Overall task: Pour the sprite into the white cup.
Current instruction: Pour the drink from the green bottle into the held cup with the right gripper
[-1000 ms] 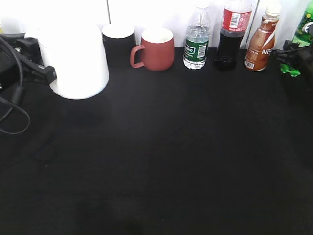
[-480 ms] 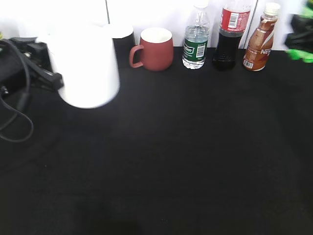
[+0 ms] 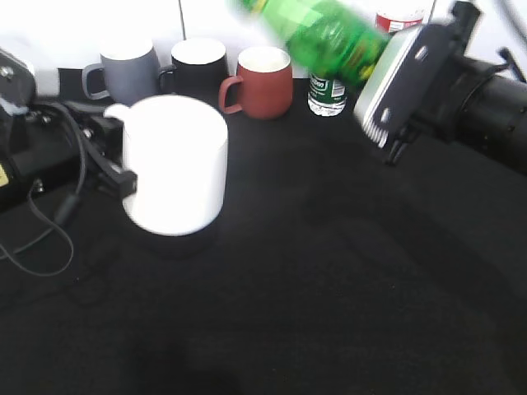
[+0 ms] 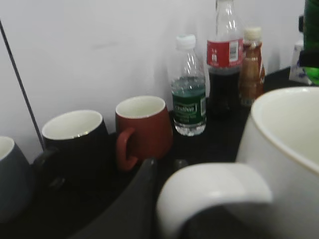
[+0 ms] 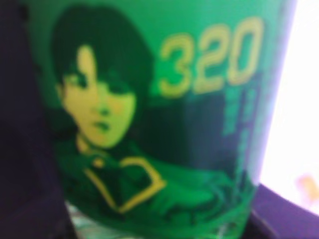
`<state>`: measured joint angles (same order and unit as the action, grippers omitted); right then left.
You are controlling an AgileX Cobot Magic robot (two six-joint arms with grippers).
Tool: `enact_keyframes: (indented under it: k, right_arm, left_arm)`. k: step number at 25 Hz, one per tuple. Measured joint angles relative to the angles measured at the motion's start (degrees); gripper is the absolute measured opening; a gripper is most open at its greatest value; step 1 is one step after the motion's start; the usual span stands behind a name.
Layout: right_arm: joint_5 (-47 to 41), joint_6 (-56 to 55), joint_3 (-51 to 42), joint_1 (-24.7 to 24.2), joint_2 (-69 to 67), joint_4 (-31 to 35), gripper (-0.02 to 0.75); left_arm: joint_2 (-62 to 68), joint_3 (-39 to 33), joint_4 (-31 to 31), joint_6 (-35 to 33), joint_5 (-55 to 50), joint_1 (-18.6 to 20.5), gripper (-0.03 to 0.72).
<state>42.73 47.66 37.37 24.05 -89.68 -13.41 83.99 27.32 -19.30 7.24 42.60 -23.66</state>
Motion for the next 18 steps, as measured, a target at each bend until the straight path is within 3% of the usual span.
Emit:
enact_keyframes:
  k: [6,18]
  right_arm:
    - [0.0,12.6,0.0,0.0,0.0,-1.4,0.397]
    - [0.2,27.0,2.6,0.0,0.0,-4.8,0.396]
  left_arm:
    - [0.0,0.0,-4.5,0.4,0.0,-1.9,0.064]
    - [0.0,0.0,-4.8,2.5,-2.1,-2.5,0.064]
